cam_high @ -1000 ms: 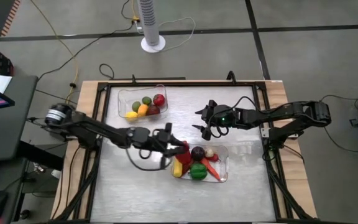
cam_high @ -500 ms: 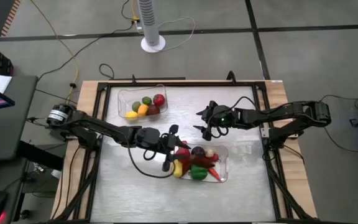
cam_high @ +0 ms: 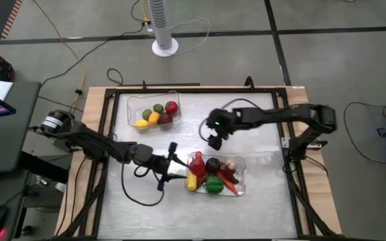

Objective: Sort produce into baskets
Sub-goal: Put the peach from the top transparent bin

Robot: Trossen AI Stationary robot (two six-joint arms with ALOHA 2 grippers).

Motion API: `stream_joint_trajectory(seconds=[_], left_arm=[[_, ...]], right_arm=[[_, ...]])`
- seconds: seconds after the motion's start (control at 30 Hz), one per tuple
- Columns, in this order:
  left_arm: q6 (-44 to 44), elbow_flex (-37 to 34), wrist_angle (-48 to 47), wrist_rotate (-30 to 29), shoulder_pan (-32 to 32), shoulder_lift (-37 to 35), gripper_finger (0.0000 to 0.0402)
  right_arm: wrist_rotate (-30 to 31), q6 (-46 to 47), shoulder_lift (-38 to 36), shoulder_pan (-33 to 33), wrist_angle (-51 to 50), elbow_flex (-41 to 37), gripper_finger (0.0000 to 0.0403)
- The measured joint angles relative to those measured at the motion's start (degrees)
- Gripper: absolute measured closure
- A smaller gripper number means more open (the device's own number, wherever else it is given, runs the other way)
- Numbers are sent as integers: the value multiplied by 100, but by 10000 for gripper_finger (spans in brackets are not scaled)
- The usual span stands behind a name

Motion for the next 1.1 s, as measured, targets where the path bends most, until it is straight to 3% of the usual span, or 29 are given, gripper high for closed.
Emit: stream_joint_trajectory(seconds=[0.2,0.3,0.4,0.5,0.77,0.97,1.1], left_arm=[[-214,-1127,1276,-1081,-2,-64,228],[-124,-1504,1816,-1237,2,-66,228],[-71,-1751,2161,-1239,2,-66,228],[-41,-1923,2259,-1331,3,-71,228],[-456,-2020,2110,-1568,140,-71,228],[-713,-2020,1839,-1237,936,-71,228],[-993,-2020,1841,-967,1559,-71,228]], right_arm=[[-1460,-121,1134,-292,-944,1315,74],[-1920,-1426,1581,-313,-1414,1879,74],[-1905,-2960,1905,-267,-1785,2278,74],[-1945,-3708,2083,-316,-1755,2427,81],[-3444,-4202,2122,-774,-1379,2104,127],[-3602,-4721,2117,-784,-179,1350,134],[-4018,-5069,2114,-786,652,911,134]])
